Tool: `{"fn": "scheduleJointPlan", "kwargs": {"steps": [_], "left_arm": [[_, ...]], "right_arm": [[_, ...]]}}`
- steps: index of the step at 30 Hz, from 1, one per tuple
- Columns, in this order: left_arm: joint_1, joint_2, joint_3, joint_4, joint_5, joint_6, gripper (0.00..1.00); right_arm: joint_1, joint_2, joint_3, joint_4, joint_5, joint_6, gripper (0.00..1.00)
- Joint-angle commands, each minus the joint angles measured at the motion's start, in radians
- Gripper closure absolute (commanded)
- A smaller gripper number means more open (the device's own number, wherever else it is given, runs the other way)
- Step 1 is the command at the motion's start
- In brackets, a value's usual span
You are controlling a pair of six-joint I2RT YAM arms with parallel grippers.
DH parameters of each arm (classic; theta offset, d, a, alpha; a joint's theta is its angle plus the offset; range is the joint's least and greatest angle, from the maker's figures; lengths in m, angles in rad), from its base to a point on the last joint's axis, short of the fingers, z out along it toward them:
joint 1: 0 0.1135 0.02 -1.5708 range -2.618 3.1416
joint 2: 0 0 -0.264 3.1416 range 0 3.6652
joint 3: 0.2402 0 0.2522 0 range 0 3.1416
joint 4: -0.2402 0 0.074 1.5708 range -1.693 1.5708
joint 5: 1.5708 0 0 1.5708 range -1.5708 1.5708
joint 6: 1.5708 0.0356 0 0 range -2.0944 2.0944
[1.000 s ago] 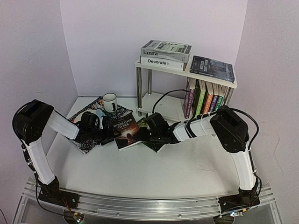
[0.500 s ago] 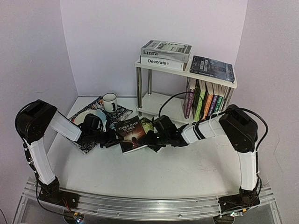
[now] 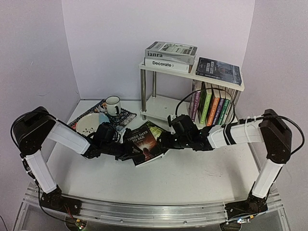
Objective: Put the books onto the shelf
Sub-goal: Move the book from the book pile, then adjust the book pile.
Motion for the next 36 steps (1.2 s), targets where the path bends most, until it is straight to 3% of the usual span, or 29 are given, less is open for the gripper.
{"fn": "scheduleJointPlan", "kwargs": {"steps": [1,2,4,5,10,18,22,24,25,26,28,32,36], "left_arm": [[-0.006,-0.030,0.010,0.052,-0.077,-0.016,0.58],[-0.006,-0.069,-0.012,0.052,-0.108,-0.009,0.58],[-0.005,-0.130,-0.043,0.052,-0.144,0.004,0.57],[-0.005,-0.167,-0.057,0.051,-0.154,0.008,0.56],[-0.006,-0.269,-0.112,0.051,-0.174,0.016,0.54],[-0.004,-0.488,-0.221,0.018,-0.277,0.056,0.51],[-0.003,-0.608,-0.262,-0.022,-0.335,0.089,0.49],[-0.003,-0.669,-0.272,-0.060,-0.367,0.108,0.47],[-0.003,-0.694,-0.275,-0.077,-0.383,0.116,0.47],[-0.003,-0.721,-0.278,-0.097,-0.401,0.123,0.46],[-0.003,-0.767,-0.281,-0.140,-0.435,0.136,0.44],[-0.003,-0.817,-0.278,-0.204,-0.472,0.158,0.43],[-0.003,-0.833,-0.247,-0.299,-0.527,0.176,0.41]], "right_arm": [[0.005,-0.099,-0.077,-0.091,0.102,-0.088,0.35],[0.005,-0.117,-0.090,-0.092,0.115,-0.108,0.28],[0.007,-0.139,-0.121,-0.077,0.152,-0.141,0.05],[0.012,-0.148,-0.140,-0.055,0.179,-0.143,0.02],[0.024,-0.138,-0.282,0.238,0.242,-0.195,0.02],[0.098,-0.165,-0.324,0.378,0.355,-0.283,0.02],[0.098,-0.207,-0.293,0.265,0.452,-0.216,0.02],[0.098,-0.206,-0.260,0.097,0.626,-0.010,0.02],[0.095,-0.201,-0.235,-0.049,0.698,0.180,0.02],[0.091,-0.190,-0.229,-0.103,0.698,0.254,0.02],[0.090,-0.159,-0.227,-0.046,0.638,0.145,0.02],[0.130,-0.049,-0.111,-0.102,0.717,0.068,0.02],[0.221,0.119,0.011,-0.043,0.812,-0.222,0.02]]}}
